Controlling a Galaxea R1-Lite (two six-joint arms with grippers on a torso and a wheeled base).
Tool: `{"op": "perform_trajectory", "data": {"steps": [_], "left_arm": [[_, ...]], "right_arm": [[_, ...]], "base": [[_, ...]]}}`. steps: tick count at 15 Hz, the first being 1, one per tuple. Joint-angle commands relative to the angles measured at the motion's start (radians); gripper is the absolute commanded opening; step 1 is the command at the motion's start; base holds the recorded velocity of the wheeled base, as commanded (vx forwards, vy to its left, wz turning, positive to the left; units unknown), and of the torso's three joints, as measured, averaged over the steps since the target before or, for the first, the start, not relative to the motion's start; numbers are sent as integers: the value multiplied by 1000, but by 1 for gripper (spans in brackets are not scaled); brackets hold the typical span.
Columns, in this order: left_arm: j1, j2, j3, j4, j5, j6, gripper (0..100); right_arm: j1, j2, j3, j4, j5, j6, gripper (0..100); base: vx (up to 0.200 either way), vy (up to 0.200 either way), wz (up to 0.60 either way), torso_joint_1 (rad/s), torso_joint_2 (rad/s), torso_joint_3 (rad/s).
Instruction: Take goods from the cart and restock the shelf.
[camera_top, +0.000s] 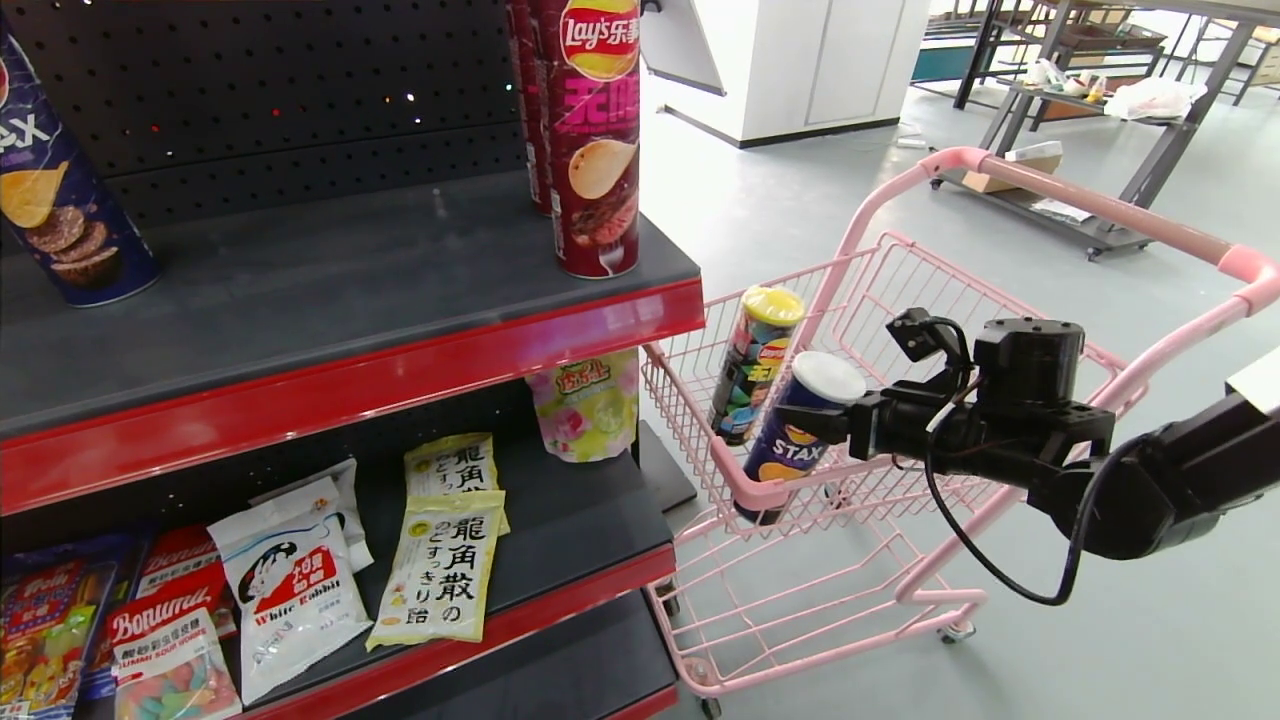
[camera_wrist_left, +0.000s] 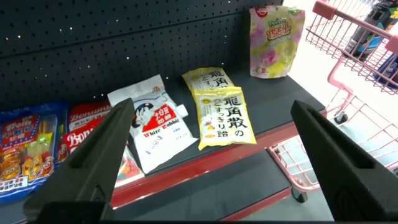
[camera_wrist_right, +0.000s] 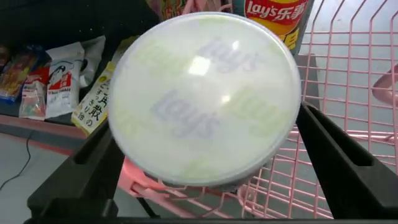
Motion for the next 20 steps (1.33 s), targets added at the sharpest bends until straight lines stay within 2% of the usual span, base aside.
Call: {"op": "perform_trajectory", "data": {"steps": [1, 10, 11, 16, 20], "left_arm": [[0, 1, 0, 0, -1, 1, 100], [0, 1, -2, 0, -1, 1, 100], [0, 1, 0, 0, -1, 1, 100], [0, 1, 0, 0, -1, 1, 100], [0, 1, 0, 0, -1, 1, 100]], "right_arm": [[1, 43, -8, -7, 4, 0, 100], [3, 121, -103, -8, 0, 11, 100], [3, 124, -103, -8, 0, 11, 0], [14, 108, -92, -8, 1, 10, 0], [-2, -72, -70, -7, -8, 5, 0]], "base": [[0, 0, 0, 0, 0, 0], [0, 0, 0, 0, 0, 0], [0, 0, 0, 0, 0, 0], [0, 0, 0, 0, 0, 0], [0, 0, 0, 0, 0, 0]]}}
